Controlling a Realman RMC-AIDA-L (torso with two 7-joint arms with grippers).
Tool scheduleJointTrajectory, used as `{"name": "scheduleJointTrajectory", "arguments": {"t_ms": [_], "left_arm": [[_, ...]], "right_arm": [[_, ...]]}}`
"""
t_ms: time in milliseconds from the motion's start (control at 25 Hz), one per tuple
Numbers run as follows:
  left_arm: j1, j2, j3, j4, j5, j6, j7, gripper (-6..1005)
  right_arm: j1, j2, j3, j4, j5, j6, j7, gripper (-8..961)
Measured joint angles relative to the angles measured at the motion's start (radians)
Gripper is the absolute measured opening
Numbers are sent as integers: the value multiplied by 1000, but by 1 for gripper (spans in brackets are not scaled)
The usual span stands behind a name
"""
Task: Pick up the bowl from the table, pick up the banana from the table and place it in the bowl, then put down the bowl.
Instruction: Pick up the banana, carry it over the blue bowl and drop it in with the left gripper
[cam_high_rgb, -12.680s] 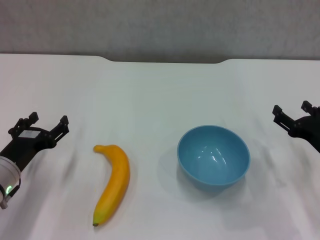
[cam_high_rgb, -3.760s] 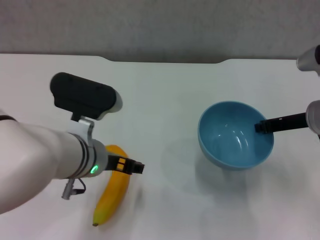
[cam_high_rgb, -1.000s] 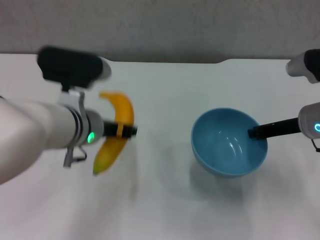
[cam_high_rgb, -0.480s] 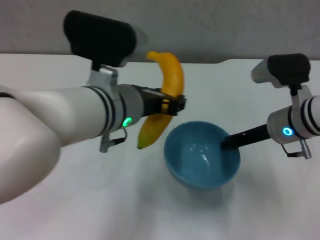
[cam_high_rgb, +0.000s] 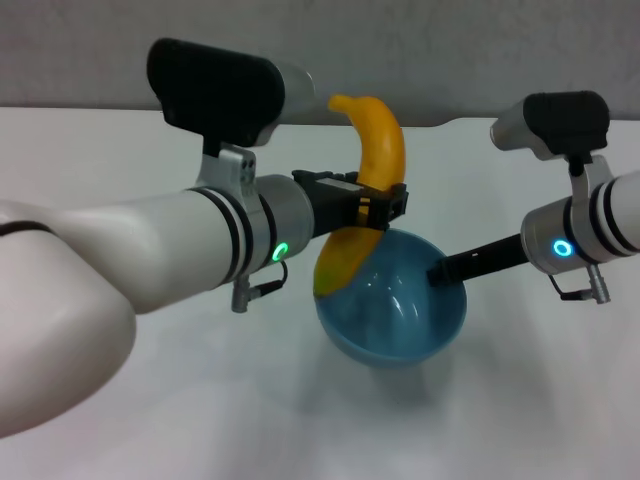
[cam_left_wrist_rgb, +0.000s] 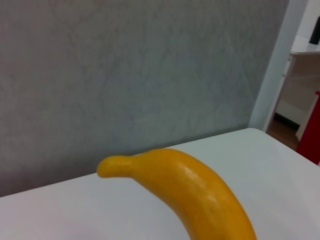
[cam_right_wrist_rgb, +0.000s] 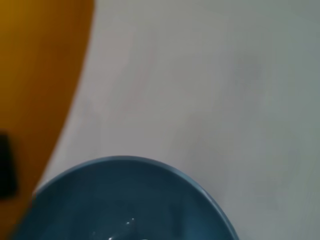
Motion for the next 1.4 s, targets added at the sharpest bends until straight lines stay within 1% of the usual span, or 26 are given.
{"name": "scheduleJointTrajectory", "arguments": {"t_ms": [120, 240, 320, 440, 760, 1400], "left_arm": [[0, 0, 13, 8, 0, -19, 0, 521], [12, 0, 27, 29, -5, -76, -10, 524], [20, 0, 42, 55, -19, -141, -17, 526], [21, 0, 56, 87, -27, -182, -18, 530], [19, 0, 73, 164, -54, -228, -20, 539], [13, 6, 125, 168, -52, -232, -11, 557]], "right_arm": [[12, 2, -7, 0, 1, -2, 1, 26], [19, 2, -10, 0, 13, 0, 2, 26], [22, 0, -10, -1, 32, 0, 1, 26], [24, 0, -10, -8, 44, -3, -1, 26], [28, -2, -8, -16, 50, -6, 2, 26], [26, -5, 0, -17, 45, -2, 2, 26]]}}
